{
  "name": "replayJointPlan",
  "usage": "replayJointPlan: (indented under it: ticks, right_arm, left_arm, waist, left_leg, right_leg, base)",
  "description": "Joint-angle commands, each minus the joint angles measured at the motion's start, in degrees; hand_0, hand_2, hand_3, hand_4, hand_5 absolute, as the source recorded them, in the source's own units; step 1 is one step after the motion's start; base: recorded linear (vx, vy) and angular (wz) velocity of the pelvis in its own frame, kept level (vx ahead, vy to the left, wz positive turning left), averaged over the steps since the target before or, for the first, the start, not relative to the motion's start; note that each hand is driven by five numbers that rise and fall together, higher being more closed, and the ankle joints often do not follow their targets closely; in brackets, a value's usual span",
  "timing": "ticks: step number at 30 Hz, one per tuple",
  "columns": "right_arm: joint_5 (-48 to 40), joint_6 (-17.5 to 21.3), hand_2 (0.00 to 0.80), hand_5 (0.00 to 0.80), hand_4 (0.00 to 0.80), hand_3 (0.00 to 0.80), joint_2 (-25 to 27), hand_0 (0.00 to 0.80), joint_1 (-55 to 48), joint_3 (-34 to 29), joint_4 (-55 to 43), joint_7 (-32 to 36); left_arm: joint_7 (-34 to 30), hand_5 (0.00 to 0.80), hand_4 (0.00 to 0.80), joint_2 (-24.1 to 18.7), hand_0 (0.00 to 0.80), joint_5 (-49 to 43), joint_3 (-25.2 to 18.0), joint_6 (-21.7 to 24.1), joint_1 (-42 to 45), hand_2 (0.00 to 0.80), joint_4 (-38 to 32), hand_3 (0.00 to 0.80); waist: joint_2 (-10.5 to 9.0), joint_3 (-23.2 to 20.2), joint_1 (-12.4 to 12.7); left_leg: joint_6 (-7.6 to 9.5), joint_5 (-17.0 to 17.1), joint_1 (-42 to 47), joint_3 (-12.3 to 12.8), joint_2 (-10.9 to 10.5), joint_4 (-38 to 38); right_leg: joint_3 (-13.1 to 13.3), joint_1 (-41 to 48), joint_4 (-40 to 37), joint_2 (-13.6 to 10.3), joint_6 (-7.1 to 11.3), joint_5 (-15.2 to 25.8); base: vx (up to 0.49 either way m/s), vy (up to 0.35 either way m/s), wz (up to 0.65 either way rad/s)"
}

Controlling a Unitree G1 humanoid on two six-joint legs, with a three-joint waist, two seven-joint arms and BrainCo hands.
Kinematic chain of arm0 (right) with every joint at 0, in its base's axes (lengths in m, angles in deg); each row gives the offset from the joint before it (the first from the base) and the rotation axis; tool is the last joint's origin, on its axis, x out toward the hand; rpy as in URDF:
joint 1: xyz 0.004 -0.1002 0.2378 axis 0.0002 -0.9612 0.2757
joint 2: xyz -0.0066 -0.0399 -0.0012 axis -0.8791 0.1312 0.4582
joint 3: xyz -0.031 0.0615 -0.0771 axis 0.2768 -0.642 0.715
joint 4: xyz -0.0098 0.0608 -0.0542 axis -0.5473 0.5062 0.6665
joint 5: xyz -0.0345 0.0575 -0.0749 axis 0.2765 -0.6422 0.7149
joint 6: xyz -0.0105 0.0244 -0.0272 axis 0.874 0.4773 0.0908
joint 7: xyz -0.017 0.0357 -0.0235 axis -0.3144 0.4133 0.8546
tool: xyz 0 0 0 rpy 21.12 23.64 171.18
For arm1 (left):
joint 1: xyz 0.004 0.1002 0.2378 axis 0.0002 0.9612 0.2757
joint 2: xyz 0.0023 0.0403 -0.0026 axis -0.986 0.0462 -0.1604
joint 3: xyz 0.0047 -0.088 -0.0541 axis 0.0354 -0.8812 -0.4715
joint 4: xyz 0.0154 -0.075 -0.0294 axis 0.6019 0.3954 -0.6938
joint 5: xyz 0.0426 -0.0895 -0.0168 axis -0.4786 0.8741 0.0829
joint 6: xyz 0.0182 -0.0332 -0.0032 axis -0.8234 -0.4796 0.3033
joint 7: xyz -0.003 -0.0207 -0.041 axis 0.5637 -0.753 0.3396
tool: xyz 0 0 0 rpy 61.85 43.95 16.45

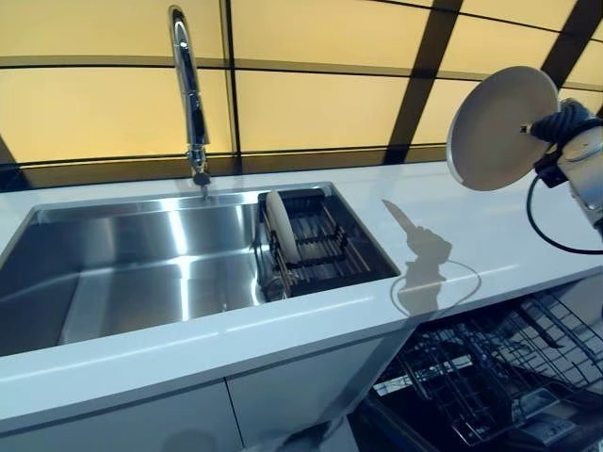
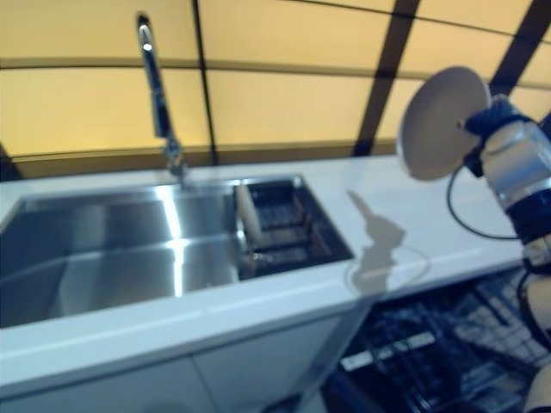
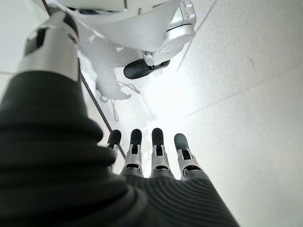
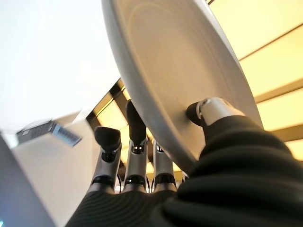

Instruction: Take plates into dishwasher

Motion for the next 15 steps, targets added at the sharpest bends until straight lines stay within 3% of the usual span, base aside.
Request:
replayJointPlan:
  ticks: [1,8,15]
  right_arm:
    - [5.7,5.1,0.800,0.800,0.800,0.800,6.7,0.800,8.3,4.1,0.5,1.5]
    - [10.5,9.9,0.800,0.800,0.800,0.800,13.7,0.800,0.8,0.4,-4.1,5.7]
    - [12.1,14.7,0.800,0.800,0.800,0.800,18.4,0.800,-13.8,-10.6,-7.0,8.5]
  left_arm:
    - [0.1,0.000,0.000,-2.3,0.000,-1.5,-0.2,-0.3,-0.3,0.000,1.9,0.000]
    - [-0.4,0.000,0.000,-2.3,0.000,-2.6,-2.2,-0.9,0.3,0.000,1.5,0.000]
    - [-0.8,0.000,0.000,-2.1,0.000,-3.5,-2.9,-1.7,-0.4,0.000,0.8,0.000]
  waist:
    - [-3.02,-1.1,-0.1]
    - [-2.32,-1.9,-3.0]
    - [-1.73,-2.0,-5.8]
  left_leg:
    - [-1.82,-2.3,1.2,-2.5,0.0,-0.2]
    - [-1.95,-2.7,1.5,-1.0,0.3,-0.2]
    - [-1.80,-3.0,1.9,0.5,0.5,-0.2]
  right_leg:
    - [0.5,2.4,0.1,-3.6,7.16,1.2]
    - [2.6,1.6,0.1,-2.8,7.28,1.2]
    - [4.2,0.9,0.1,-2.4,7.45,1.5]
  base:
    - [0.003,-0.020,-0.18]
    - [0.008,-0.008,-0.16]
    - [0.011,0.001,-0.15]
